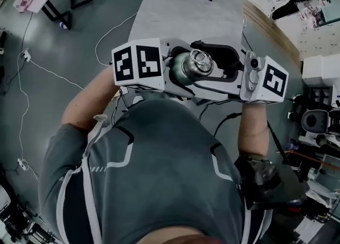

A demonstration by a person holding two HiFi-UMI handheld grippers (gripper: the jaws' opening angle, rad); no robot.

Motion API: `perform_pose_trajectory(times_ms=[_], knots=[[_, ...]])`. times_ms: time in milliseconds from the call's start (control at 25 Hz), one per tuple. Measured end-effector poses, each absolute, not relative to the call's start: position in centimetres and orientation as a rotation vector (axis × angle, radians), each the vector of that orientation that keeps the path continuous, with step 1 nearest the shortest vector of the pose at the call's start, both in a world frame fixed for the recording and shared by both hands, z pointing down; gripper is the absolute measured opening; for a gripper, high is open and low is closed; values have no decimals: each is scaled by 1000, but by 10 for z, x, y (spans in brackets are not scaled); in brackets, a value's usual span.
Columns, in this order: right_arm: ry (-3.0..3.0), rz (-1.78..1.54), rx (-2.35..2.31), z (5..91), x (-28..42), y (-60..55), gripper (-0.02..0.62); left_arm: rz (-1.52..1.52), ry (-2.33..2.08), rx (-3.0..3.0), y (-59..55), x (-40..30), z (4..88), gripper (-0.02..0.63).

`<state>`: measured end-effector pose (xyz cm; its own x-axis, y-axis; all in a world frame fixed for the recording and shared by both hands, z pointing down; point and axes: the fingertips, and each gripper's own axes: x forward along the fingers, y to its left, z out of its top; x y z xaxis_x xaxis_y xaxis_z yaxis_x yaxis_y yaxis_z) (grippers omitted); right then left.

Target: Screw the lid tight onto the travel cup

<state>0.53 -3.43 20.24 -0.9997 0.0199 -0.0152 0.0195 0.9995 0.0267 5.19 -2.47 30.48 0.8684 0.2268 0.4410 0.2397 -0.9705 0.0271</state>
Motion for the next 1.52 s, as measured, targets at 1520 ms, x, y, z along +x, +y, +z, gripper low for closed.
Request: perform_pose_trajectory(times_ms=[1520], knots=[[3021, -104, 185, 184, 9, -33, 318, -552, -632, -3160, -3, 53, 277, 402]])
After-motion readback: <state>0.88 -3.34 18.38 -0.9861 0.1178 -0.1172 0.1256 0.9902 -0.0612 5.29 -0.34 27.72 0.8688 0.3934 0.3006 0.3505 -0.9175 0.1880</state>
